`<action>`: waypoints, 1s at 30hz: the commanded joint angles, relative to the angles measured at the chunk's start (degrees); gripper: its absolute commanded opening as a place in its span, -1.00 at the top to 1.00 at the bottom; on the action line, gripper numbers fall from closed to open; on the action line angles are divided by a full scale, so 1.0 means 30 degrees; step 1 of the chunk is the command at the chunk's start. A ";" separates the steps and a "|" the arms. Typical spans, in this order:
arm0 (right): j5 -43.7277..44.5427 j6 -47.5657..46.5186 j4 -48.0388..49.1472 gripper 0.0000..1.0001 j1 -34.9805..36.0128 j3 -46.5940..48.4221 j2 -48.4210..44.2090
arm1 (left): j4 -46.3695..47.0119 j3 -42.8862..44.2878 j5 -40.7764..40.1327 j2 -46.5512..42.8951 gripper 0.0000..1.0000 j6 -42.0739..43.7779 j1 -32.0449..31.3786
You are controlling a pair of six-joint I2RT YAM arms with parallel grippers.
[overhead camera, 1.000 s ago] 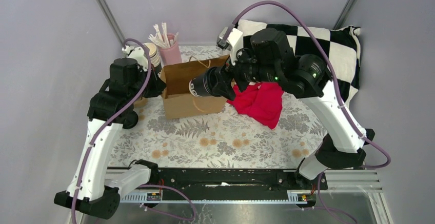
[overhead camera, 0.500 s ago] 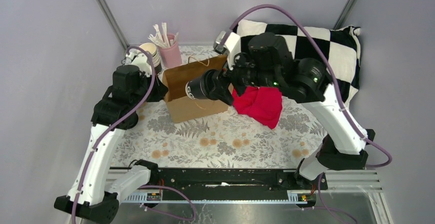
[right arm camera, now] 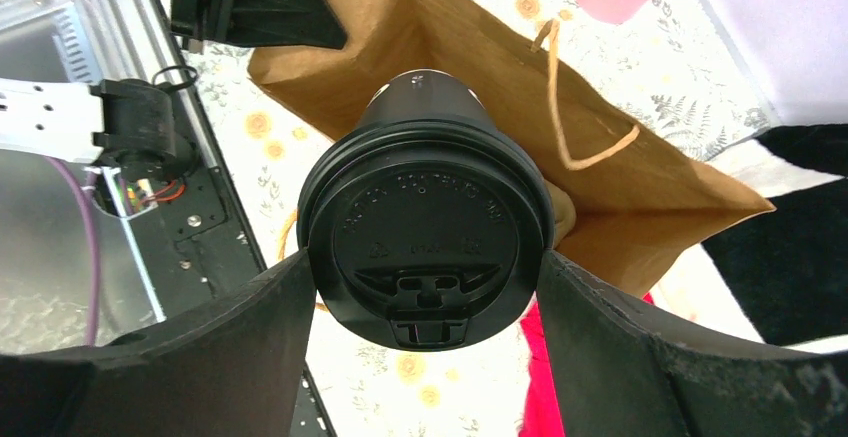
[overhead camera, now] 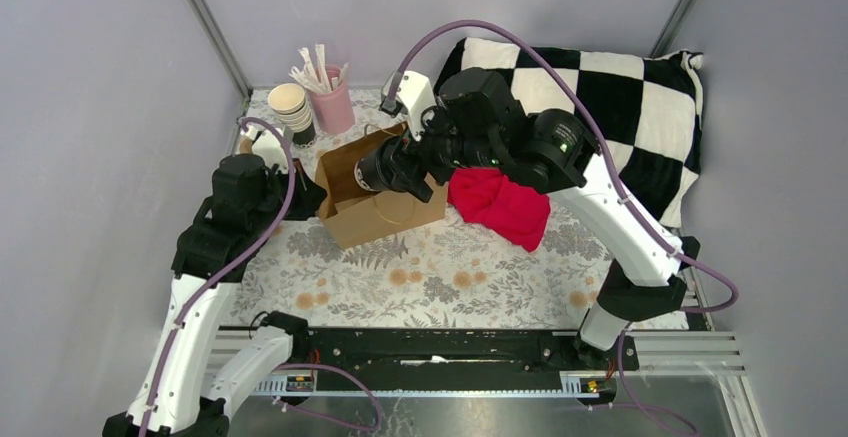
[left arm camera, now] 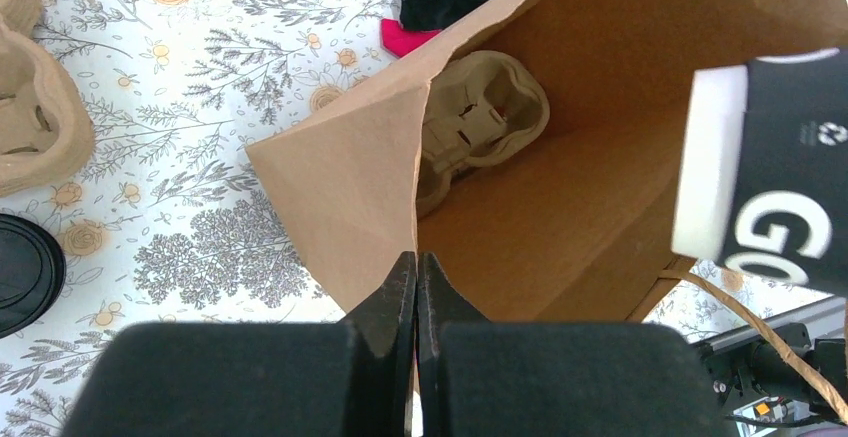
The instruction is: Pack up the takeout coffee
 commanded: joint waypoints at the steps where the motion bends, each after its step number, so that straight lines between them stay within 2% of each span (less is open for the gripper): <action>1: 0.1021 -0.1705 0.0936 -0.12 0.0201 0.0191 0.0661 | 0.1016 -0.0284 0.0646 -0.0524 1.00 0.0044 -0.0073; 7: 0.2360 -0.2632 0.1652 -0.10 0.0217 0.0252 0.1951 | 0.0584 -0.0101 0.0460 -0.0698 1.00 -0.0238 -0.0073; 15: 0.4442 -0.3644 0.3393 -0.07 0.0217 -0.2868 0.1848 | 0.0415 -0.0347 0.0770 -0.0951 1.00 -0.0607 -0.0073; 24: 0.1783 -0.2266 0.3004 0.07 0.0394 -0.5699 0.0588 | 0.0362 0.0266 0.0173 -0.0693 1.00 -0.0202 -0.0065; 30: 0.1359 0.0094 0.1910 0.07 0.0576 -0.3944 0.0223 | 0.0525 0.0335 0.0034 -0.0404 1.00 0.0050 -0.0073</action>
